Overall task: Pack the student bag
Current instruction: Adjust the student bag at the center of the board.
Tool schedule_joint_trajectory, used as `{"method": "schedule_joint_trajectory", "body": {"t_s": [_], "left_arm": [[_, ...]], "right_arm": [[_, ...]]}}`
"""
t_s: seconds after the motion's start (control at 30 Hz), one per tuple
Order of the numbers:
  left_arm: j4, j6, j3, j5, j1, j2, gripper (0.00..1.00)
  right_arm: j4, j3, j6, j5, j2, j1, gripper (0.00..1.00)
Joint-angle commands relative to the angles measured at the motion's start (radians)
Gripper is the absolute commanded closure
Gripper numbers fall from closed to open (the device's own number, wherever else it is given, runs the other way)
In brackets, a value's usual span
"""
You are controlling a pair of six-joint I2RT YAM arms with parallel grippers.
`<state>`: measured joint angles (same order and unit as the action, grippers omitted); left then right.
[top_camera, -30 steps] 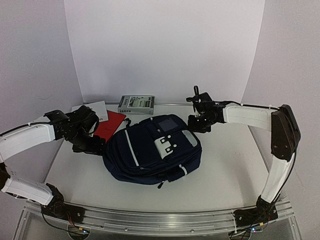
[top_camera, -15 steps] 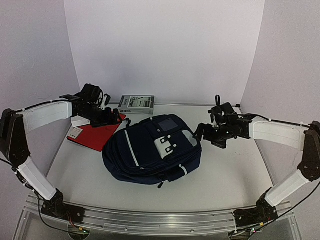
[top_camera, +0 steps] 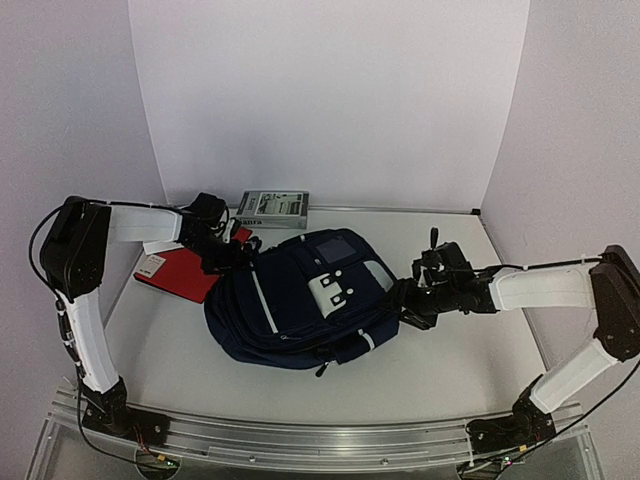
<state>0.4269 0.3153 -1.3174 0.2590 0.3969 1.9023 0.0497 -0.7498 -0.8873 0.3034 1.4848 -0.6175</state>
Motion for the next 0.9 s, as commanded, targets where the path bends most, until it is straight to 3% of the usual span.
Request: {"method": "schedule_joint_trajectory", "body": {"t_s": [0.0, 0.2, 0.37, 0.63, 0.73, 0.87], "left_arm": [[-0.056, 0.038, 0.108, 0.044, 0.039, -0.014, 0.13], [-0.128, 0.099, 0.282, 0.08, 0.169, -0.085, 0.14], [-0.182, 0.221, 0.379, 0.134, 0.282, -0.146, 0.15], [-0.312, 0.312, 0.44, 0.282, 0.499, -0.29, 0.15], [-0.264, 0.321, 0.44, 0.249, 0.516, -0.367, 0.15], [-0.135, 0.318, 0.442, 0.091, 0.474, -0.513, 0.11]], "right_arm": [[-0.14, -0.005, -0.019, -0.033, 0.074, -0.004, 0.36], [-0.175, -0.061, 0.023, -0.114, 0.181, 0.005, 0.39], [-0.176, -0.152, 0.086, -0.106, 0.272, 0.081, 0.42], [-0.154, -0.304, 0.205, -0.119, 0.357, 0.208, 0.43], [-0.078, -0.343, 0.255, -0.165, 0.341, 0.237, 0.41], [0.068, -0.371, 0.321, -0.301, 0.253, 0.239, 0.34]]}}
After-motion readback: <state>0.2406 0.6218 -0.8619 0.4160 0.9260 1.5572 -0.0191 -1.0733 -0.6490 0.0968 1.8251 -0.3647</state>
